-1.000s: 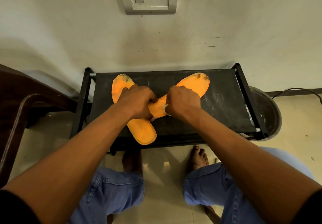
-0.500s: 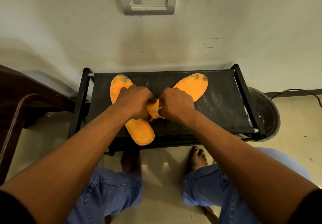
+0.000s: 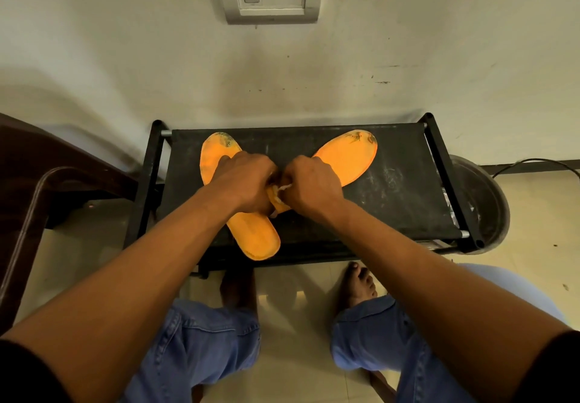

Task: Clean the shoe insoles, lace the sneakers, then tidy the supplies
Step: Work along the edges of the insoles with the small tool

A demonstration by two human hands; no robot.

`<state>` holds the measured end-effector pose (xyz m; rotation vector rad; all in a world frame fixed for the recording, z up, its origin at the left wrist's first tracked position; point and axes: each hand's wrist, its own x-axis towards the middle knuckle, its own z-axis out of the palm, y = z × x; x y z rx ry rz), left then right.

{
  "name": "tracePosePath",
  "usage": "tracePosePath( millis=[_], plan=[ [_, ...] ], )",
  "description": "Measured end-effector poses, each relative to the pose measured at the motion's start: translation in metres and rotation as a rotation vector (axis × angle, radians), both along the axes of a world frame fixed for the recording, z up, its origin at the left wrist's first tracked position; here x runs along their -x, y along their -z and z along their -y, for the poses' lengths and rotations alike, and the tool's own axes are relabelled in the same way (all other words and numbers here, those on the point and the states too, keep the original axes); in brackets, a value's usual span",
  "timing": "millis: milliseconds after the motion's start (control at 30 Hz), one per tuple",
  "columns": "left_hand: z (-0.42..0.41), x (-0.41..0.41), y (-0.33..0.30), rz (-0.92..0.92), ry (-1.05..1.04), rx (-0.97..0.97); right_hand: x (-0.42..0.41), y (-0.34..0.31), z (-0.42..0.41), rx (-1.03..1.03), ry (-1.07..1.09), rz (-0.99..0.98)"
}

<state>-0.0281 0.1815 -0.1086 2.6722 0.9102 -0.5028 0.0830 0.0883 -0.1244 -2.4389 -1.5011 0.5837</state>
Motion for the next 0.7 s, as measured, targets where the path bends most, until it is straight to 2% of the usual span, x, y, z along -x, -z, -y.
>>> tracePosePath(
  millis=[67,333,400,533,700],
  plan=[
    [0.001,0.0,0.001,0.006,-0.007,0.003,0.004,0.001,0.002,-0.008,0.006,-0.005],
    [0.002,0.002,-0.001,0.023,0.045,-0.003,-0.033,-0.017,0.0,0.126,0.097,0.244],
    [0.001,0.002,-0.001,0.016,0.051,0.007,-0.042,-0.02,-0.002,0.149,0.112,0.254],
    [-0.003,-0.002,-0.006,0.023,0.032,0.032,-0.055,-0.024,-0.009,0.168,0.117,0.145],
    [0.007,-0.02,-0.001,0.201,-0.09,0.053,-0.098,-0.036,-0.015,0.133,0.288,-0.092]
  ],
)
